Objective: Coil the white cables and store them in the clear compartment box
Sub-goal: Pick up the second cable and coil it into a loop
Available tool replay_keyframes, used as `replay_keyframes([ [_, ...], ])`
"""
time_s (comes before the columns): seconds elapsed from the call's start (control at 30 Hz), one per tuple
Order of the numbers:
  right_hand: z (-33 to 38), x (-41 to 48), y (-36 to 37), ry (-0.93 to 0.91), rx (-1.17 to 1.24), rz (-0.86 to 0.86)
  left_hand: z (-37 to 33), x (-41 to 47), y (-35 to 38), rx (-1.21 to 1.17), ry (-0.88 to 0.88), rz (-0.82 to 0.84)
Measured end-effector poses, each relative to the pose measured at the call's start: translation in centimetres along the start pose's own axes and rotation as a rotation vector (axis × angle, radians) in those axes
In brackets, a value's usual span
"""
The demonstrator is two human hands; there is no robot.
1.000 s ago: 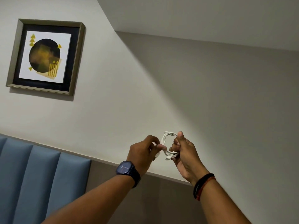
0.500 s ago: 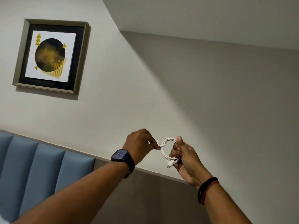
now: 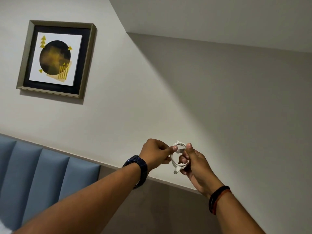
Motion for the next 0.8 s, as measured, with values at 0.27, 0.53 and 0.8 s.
replay_keyframes([
  [0.27,-0.6,-0.4,-1.5,0.013,-0.082,-0.028,0.5,-0.2,0.1,0.015,0.06,-0.064],
  [0.53,-1.0,-0.6,-3.3,0.117,-0.005,-0.223,0.8,-0.6,1.1,0.094,0.16,-0.052],
  [0.8,-1.1,-1.0,-2.7,0.218,0.117,-0.272,0.7,-1.0,1.6,0.173,0.244,-0.082],
])
Point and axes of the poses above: each hand's wrist, its own x-axis towards the middle knuckle, its own y-axis out of the palm, z = x × y, the point moved 7 cm from there along x, towards the middle knuckle, and after that the axes turned 11 degrees about -z, right-handed, at the moved point
